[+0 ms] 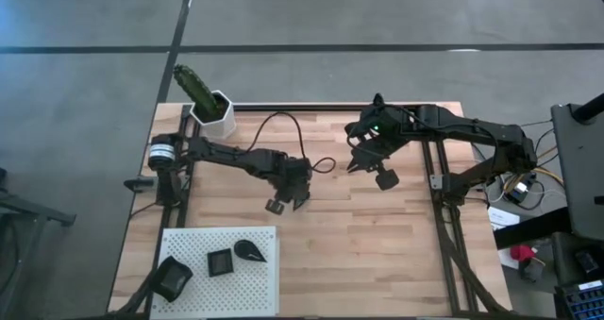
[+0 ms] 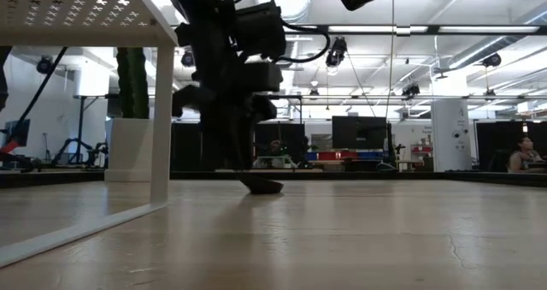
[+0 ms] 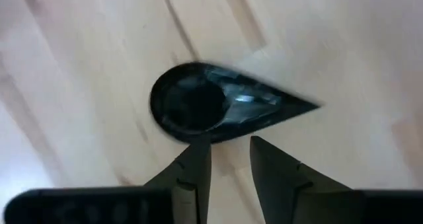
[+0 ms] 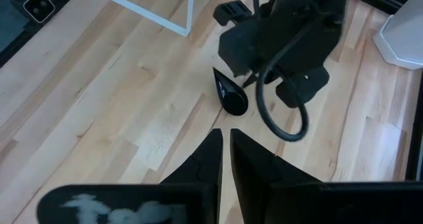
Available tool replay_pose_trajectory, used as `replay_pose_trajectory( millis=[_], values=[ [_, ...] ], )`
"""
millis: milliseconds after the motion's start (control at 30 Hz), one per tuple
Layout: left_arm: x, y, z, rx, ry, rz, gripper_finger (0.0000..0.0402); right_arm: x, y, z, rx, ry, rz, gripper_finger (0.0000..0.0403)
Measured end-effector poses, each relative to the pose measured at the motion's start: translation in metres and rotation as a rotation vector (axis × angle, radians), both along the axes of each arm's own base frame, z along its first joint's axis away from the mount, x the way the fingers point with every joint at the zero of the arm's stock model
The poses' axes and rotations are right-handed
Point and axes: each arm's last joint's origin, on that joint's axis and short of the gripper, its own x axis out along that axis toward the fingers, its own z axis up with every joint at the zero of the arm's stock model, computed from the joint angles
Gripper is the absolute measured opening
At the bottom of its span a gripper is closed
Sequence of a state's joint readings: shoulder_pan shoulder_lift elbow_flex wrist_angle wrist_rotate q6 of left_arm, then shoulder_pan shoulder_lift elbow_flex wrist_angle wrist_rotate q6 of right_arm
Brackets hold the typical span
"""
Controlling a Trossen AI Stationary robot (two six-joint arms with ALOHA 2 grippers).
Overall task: Pick & Place Mini shaped plates
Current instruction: Stack the drop shaped plate on top of the other drop shaped plate on the shelf
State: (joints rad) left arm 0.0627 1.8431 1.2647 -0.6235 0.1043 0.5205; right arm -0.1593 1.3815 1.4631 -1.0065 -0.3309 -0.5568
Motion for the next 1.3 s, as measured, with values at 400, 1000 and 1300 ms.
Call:
replay_pose_trajectory(
  millis=[400,1000,1300],
  values=[
    [-0.002,-0.015,-0.010,0.140,-0.022,-0.110,0.0099,0.000,0.000,0.000,-0.003,-0.005,0.003,0.0027],
    [0.001,-0.020,-0.016,0.163,-0.133,-0.109,0.0099,0.002,0.000,0.002,-0.004,-0.026,0.000,0.0027],
    [0.000,-0.020,-0.011,0.177,-0.140,-0.119,0.0099,0.002,0.000,0.002,-0.005,-0.031,0.000,0.0027]
  ],
)
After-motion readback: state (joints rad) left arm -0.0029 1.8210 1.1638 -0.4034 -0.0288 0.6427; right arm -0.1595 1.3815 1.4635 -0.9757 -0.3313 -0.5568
